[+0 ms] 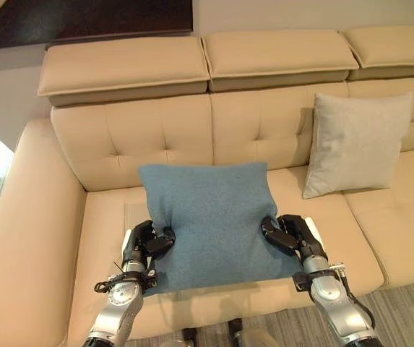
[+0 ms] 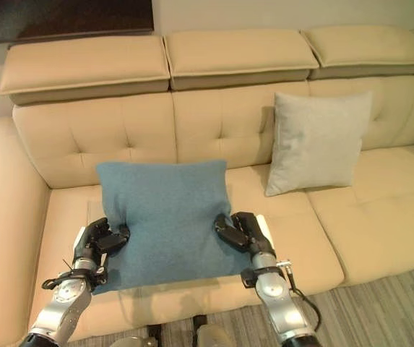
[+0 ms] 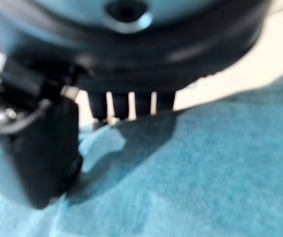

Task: Pick up all the scattered cushions and arrange them neatly on the sofa.

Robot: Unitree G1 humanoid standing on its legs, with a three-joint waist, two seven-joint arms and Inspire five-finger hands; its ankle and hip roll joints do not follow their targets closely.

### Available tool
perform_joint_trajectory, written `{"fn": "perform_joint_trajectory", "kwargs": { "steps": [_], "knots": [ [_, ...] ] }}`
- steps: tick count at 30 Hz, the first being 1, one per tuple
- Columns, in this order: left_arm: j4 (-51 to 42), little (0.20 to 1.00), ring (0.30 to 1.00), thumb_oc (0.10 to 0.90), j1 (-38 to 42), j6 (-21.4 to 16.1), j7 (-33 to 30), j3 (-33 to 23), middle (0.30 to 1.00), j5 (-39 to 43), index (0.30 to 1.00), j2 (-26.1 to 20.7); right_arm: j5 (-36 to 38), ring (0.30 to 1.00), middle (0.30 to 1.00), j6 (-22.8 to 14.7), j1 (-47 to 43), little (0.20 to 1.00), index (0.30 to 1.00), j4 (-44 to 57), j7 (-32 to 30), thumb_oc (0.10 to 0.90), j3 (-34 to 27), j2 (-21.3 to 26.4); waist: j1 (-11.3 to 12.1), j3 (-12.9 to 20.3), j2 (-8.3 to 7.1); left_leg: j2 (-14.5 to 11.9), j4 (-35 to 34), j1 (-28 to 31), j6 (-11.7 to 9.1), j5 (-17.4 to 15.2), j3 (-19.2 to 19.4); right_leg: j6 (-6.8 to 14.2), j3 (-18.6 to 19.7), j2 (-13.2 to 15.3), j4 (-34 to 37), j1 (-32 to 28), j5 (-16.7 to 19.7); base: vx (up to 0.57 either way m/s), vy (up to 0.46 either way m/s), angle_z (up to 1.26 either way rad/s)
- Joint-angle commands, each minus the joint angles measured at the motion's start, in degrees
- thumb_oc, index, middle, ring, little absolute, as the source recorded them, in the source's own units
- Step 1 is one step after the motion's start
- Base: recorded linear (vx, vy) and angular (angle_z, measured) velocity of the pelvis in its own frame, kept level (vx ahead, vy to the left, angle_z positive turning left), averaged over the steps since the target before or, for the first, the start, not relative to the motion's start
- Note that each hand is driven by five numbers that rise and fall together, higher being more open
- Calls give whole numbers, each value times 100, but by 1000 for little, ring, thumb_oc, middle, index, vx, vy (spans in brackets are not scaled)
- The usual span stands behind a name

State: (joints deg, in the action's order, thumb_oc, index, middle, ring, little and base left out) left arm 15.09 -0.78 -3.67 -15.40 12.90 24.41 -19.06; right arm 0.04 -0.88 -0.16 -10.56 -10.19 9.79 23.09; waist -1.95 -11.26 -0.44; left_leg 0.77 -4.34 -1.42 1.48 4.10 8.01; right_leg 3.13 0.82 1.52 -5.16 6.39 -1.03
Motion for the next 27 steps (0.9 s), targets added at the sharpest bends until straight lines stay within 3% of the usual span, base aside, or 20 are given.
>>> {"fn": "perform_joint_trajectory", "kwargs": {
  "steps": [1, 5, 10, 16, 17, 18, 25, 27],
  "knots": [
    [-894, 300, 300, 400, 612, -839, 105, 206, 300, -356, 300, 180, -127, 300, 300, -762, -674, 300, 300, 945, -135, 400, -12, -201, 74, 512, -122, 33, 15, -352, -131, -445, -399, 390, -139, 272, 84, 66, -186, -4, -99, 31],
    [-942, 300, 300, 400, 775, -884, -5, 235, 300, -386, 300, 180, -111, 300, 300, -773, -910, 300, 300, 898, -311, 400, 6, -186, 73, 586, -22, -10, -66, -535, -192, -373, -464, 336, -270, 241, 385, 129, -74, -5, -62, 20],
    [-782, 300, 300, 400, 1546, -993, -462, 341, 300, -540, 300, 151, -215, 300, 300, -849, -1665, 300, 300, 721, -848, 400, 125, -271, 65, 470, 97, -52, -66, -895, -246, -254, -563, 292, -375, 174, 411, 430, -46, -49, -31, 9],
    [77, 300, 300, 400, 3579, -1217, -1335, 662, 300, -651, 300, 73, -585, 300, 300, -857, -3372, 300, 300, 37, -2016, 400, 410, -341, 64, 312, 224, -57, -66, -1630, -391, 3, -705, 262, -430, 93, 156, 1205, -49, -78, -5, 9],
    [79, 300, 300, 400, 3582, -1217, -1335, 662, 300, -651, 300, 74, -585, 300, 300, -858, -3374, 300, 300, 36, -2016, 400, 410, -340, 64, 317, 225, -58, -66, -1637, -391, 5, -705, 262, -430, 92, 157, 1212, -46, 4, -15, 16],
    [347, 300, 300, 400, 4154, -1219, -1480, 787, 300, -825, 300, -96, -693, 300, 300, -824, -3866, 300, 300, -172, -2283, 400, 468, -231, 66, 298, 233, -54, -66, -1730, -410, 12, -749, 261, -418, 91, 92, 1308, -82, -4, -11, 15],
    [1114, 300, 300, 400, 5733, -1150, -1958, 1051, 300, -1107, 300, -401, -985, 300, 300, -650, -5329, 300, 300, -956, -2984, 400, 710, 55, 130, 158, 263, -30, -66, -1935, -448, 101, -855, 274, -421, 97, -108, 1600, -159, 2, 1, 4],
    [1695, 300, 300, 400, 6474, -1038, -2106, 1202, 300, -1217, 300, -412, -1120, 300, 300, -484, -5995, 300, 300, -1444, -3312, 400, 858, 191, 156, 73, 266, -5, -66, -2056, -478, 149, -918, 281, -424, 98, -191, 1745, -180, 0, -9, 10]
  ]
}}
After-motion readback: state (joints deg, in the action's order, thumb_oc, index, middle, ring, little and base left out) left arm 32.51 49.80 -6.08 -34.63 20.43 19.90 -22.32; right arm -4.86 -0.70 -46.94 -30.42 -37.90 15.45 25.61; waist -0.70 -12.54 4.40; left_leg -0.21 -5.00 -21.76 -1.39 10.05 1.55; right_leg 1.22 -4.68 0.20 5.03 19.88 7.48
